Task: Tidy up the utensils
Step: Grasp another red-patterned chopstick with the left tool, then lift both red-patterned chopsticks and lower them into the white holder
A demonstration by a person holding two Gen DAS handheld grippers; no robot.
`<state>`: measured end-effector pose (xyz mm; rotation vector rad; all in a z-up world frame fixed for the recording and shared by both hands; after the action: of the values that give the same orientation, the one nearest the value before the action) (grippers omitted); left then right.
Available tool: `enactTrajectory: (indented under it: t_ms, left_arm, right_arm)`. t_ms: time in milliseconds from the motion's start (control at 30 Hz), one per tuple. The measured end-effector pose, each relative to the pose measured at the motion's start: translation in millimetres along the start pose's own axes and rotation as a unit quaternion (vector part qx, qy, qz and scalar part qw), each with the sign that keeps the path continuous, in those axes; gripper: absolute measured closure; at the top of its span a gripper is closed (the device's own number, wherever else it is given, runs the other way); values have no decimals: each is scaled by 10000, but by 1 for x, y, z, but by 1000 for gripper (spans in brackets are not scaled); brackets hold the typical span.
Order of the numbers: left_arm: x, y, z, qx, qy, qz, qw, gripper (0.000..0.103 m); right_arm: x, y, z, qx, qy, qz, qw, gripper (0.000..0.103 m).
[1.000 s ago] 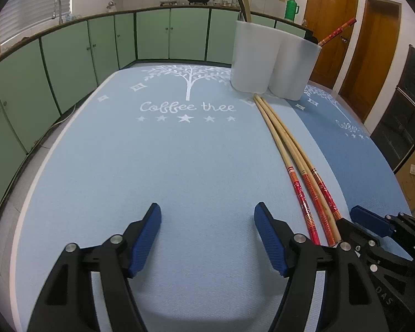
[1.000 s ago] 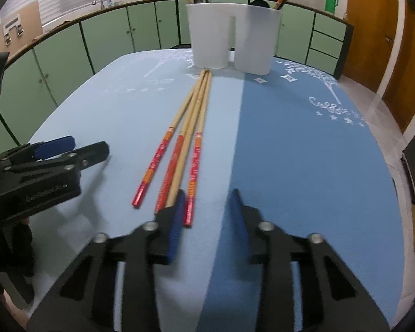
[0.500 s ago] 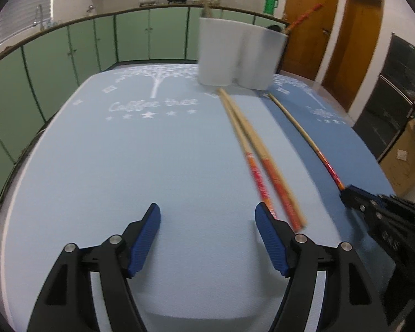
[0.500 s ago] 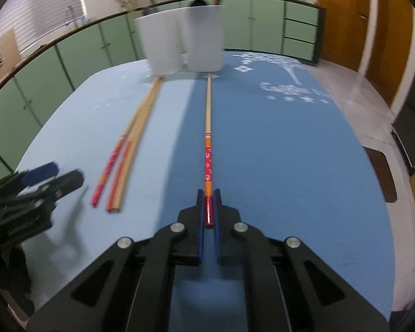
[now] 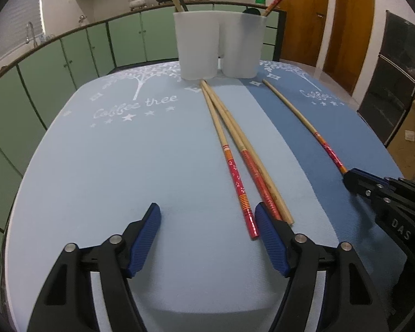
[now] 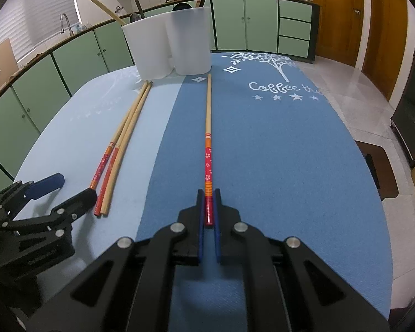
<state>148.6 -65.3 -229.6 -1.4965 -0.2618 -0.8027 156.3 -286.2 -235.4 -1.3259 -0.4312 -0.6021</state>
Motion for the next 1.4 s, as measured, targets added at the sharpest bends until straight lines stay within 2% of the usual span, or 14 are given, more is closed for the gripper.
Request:
enactTrajectory:
  t_ms: [133, 200, 267, 400, 600, 667, 733, 800, 833, 900, 967, 1233, 1400]
  left_arm:
    - [-2, -2, 16, 110, -244, -30, 9996, 46]
    - [-5, -4, 28, 160, -404, -45, 9990, 47]
    - [-8, -7, 37, 144, -533, -78, 9984, 47]
    - [-10, -10, 42, 89, -671, -155, 9976, 47]
    - [-7, -5, 32, 57, -504, -93, 9987, 47]
    - [-6, -4, 29, 55, -462, -77, 9989, 47]
    - [-5, -4, 27, 62, -424, -71, 9991, 52]
    - [-4, -5, 25, 29, -413, -92, 9991, 69]
    - [-3, -5, 23, 19, -386, -99, 9992, 72]
    - [-3, -5, 20, -87, -355, -114, 9993, 89]
    - [-2, -5, 16, -110, -308, -115, 9994, 96]
    - [0, -13, 15, -147, -366, -206, 9990, 97]
    - [7, -37, 20, -102, -418, -435, 9981, 97]
  right_arm:
    - [0, -2, -1, 221, 79, 12, 9997, 92]
    - [-1, -5, -2, 342, 80, 19, 9994, 78]
    - [-4, -10, -3, 350, -2, -23, 9994, 72]
    - [-9, -14, -10, 428, 97, -38, 9990, 72]
    - [-8, -12, -5, 358, -10, -19, 9994, 70]
    - [-8, -10, -2, 260, -98, -20, 9996, 72]
    - [-7, -8, 0, 203, -158, -4, 9997, 76]
    - [-7, -6, 1, 167, -196, 20, 9997, 86]
    - [-7, -5, 1, 150, -207, 32, 9997, 89]
    - [-7, -3, 2, 175, -218, 49, 9996, 97]
    - [-8, -3, 3, 123, -243, 34, 9996, 97]
    - [-6, -6, 0, 141, -138, 5, 9998, 98]
    - [0, -19, -2, 170, -82, -118, 9998, 98]
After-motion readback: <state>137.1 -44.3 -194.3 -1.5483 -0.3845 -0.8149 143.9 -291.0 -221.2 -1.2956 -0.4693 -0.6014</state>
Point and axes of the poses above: each gripper's, at about its wrist camera, not at the fingertips, and y roughly the way its jaws point, z to its left, x to its top, the point moved 7 cm from there along y, roughly the way its jaws point, and after that the axes turned 9 degrees about y, right-handed, at the moved point
